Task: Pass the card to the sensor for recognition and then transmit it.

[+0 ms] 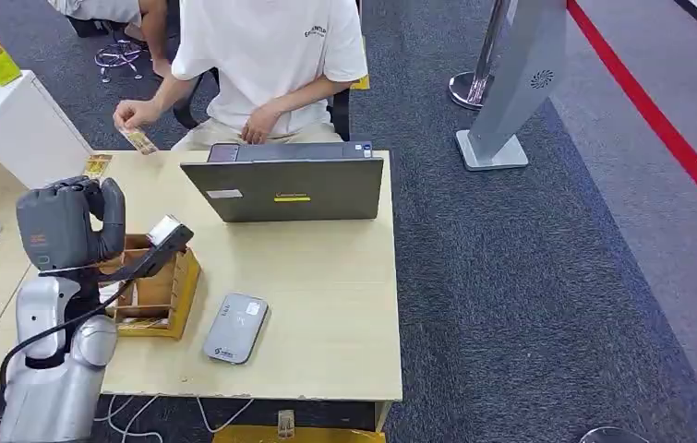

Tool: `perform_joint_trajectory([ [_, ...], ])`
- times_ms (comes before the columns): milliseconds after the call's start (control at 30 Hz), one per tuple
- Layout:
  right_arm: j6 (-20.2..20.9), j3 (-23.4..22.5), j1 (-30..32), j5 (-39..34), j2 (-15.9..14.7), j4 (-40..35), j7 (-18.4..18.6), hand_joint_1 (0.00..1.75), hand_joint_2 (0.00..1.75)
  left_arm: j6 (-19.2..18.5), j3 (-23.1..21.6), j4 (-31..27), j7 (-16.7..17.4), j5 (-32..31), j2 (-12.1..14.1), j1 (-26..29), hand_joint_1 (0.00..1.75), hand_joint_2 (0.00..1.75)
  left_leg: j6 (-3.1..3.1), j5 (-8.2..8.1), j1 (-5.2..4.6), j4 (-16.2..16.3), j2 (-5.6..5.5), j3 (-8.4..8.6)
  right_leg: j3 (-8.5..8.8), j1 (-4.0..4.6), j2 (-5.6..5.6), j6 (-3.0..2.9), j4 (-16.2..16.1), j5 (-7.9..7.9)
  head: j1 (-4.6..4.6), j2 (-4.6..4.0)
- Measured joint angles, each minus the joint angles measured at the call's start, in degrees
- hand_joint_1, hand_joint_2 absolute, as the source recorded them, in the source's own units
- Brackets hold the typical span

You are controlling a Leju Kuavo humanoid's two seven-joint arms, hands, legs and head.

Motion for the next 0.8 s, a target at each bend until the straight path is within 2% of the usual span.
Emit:
perform_joint_trajectory([
  [100, 0.07, 0.07, -0.02, 0.02, 0.0, 0.0, 0.0, 0.0, 0.0, -0.04, 1.18, 2.22, 0.04, -0.13, 0.83, -1.25, 1.75, 0.0, 0.0, 0.0, 0.0, 0.0, -0.01, 0.0, 0.01, 0.0, 0.0, 0.0, 0.0, 0.0, 0.02, 0.0],
  [133, 0.13, 0.09, -0.01, 0.04, 0.0, 0.0, 0.0, 0.0, 0.0, -0.04, 1.61, 3.05, 0.09, -0.26, 1.22, -1.64, 0.0, 1.75, 0.0, 0.0, 0.0, 0.0, 0.0, 0.0, 0.0, 0.0, 0.0, 0.0, 0.0, 0.0, 0.0, 0.0],
  [500, 0.74, 0.87, 0.0, 0.87, 0.0, 0.0, -0.44, 0.0, 0.0, 1.23, 6.75, 12.39, 0.46, -1.51, 6.01, -3.8, 0.0, 1.75, -0.01, 0.0, 0.01, -0.02, 0.02, 0.0, -0.03, 0.01, 0.04, 0.0, 0.03, 0.0, 0.0, 0.0],
  [800, 0.93, 1.13, -0.02, 0.88, 0.0, 0.0, -0.44, 0.0, 0.0, 1.36, 8.15, 15.34, 0.44, -1.44, 7.04, -4.14, 0.0, 1.75, 0.0, 0.0, 0.0, -0.01, 0.01, -0.01, -0.02, 0.01, 0.01, 0.0, 0.02, 0.0, 0.02, 0.0],
])
